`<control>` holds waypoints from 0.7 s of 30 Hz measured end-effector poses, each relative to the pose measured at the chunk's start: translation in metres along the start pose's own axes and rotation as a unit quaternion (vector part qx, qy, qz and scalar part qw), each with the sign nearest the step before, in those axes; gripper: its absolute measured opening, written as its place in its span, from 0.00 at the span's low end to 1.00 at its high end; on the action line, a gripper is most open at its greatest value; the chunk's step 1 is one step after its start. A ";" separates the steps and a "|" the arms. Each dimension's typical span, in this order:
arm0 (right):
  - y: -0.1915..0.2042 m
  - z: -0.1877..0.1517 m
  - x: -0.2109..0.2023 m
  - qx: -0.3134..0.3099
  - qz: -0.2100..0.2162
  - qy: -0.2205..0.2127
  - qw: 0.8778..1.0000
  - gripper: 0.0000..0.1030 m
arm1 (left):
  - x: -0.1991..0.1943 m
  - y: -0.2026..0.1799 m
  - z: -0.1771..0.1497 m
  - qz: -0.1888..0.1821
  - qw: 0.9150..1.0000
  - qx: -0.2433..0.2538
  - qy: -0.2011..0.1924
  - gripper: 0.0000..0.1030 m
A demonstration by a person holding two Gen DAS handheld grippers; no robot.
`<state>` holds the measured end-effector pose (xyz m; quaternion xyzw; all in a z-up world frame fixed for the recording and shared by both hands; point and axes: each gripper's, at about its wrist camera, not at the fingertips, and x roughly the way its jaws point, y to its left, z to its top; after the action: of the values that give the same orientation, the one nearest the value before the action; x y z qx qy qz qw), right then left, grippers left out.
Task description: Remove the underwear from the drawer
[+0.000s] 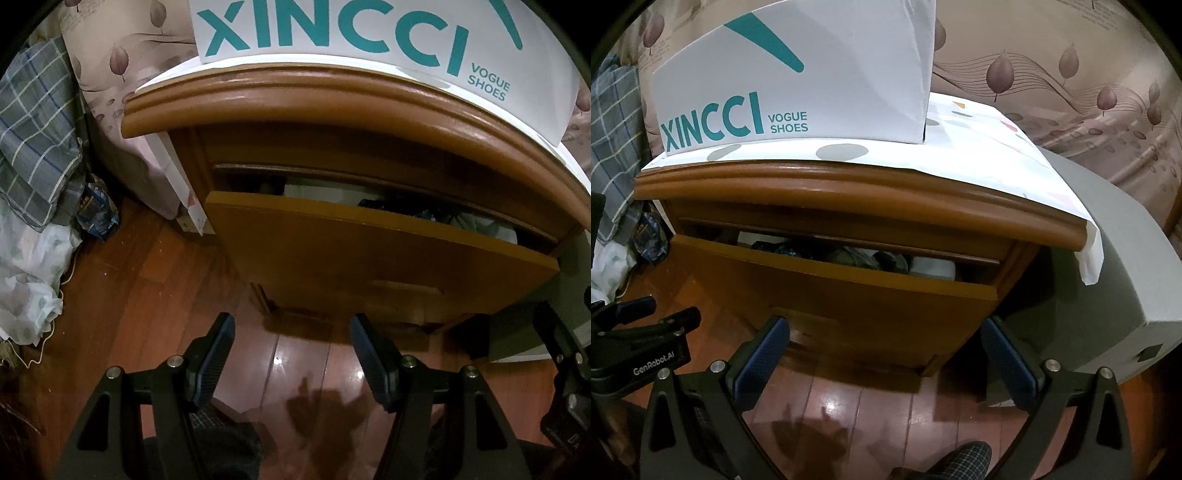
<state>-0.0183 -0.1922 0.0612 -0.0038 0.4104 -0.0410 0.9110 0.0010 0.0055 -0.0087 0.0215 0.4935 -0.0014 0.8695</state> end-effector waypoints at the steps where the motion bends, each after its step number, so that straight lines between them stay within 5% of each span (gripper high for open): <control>1: 0.000 0.000 0.000 0.000 0.000 0.001 1.000 0.99 | 0.000 0.001 -0.001 0.000 1.000 0.000 0.000 0.65; 21: 0.001 0.000 0.001 -0.001 0.000 0.001 1.000 0.99 | 0.004 -0.005 0.005 0.001 1.000 0.000 0.006 0.65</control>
<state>-0.0178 -0.1914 0.0608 -0.0046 0.4113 -0.0408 0.9106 0.0073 0.0003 -0.0100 0.0223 0.4988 -0.0006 0.8664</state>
